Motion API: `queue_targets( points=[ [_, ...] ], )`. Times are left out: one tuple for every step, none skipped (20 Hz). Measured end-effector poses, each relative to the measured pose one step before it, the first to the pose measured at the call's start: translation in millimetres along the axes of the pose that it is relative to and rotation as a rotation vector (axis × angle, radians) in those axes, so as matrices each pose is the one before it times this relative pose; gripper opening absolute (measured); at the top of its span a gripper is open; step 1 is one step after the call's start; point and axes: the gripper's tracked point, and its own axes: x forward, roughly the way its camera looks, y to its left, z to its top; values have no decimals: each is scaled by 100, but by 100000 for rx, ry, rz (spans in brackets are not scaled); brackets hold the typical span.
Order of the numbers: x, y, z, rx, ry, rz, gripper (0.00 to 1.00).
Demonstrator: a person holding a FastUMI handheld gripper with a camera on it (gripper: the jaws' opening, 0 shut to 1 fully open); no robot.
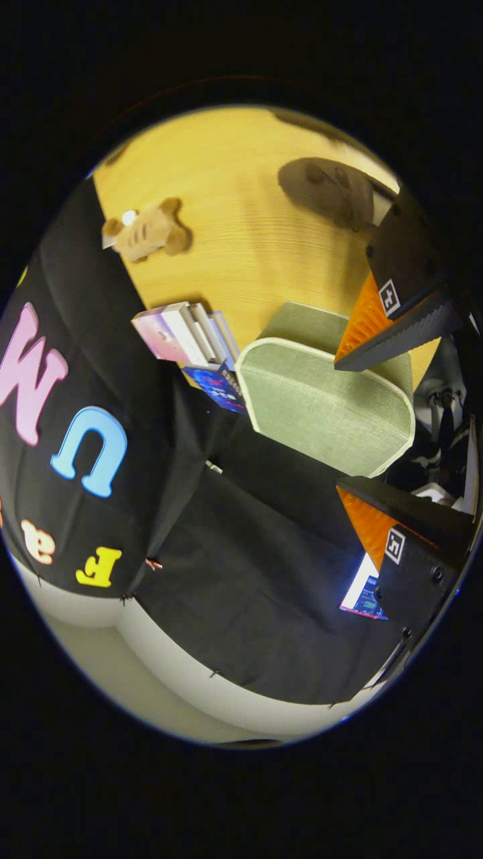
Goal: Open the storage box then place both shoes into the box .Put the left shoe in first, then the right shoe, with the right side of both shoes facing outward in a uniform manner.
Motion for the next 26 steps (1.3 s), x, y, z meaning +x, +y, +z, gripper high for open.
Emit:
queue_targets(
  points=[
    [346,-799,-501,3186,1929,634,97],
    [363,-936,-640,3097,2759,46,97],
    [605,-793,-481,2910,2715,-33,97],
    [571,-718,-644,2618,2682,28,97],
    [564,-587,-394,2539,2525,791,97],
    [141,-330,-301,2666,1770,1134,97],
    [416,-377,-98,3216,1477,1539,97],
    [378,-141,-294,3582,1442,1731,97],
    [385,-13,-202,3335,1078,2164,97],
    [309,146,-441,2942,1452,2890,97],
    [254,-64,-277,2674,1668,1707,97],
    [612,-271,-511,2045,1343,1018,96],
    [377,-323,-219,1704,596,851,96],
    [297,102,-54,2278,306,2004,96],
    [139,199,13,2941,9,2881,96],
    [172,252,-103,2747,-205,2580,95],
    [300,-225,103,1969,-367,894,95],
    [241,-289,-196,1593,-133,820,95],
    [85,69,-81,1655,-357,1565,95],
    [0,423,-55,1606,-636,2675,96],
    [-5,244,270,274,-1102,1409,89],
    [-37,384,98,378,-674,2145,82],
    [169,92,60,105,-186,493,67],
    [-884,-229,-247,-1346,314,-184,52],
    [-110,482,196,-277,-871,2539,37],
    [-319,405,240,-572,-1158,464,22]
  ],
)
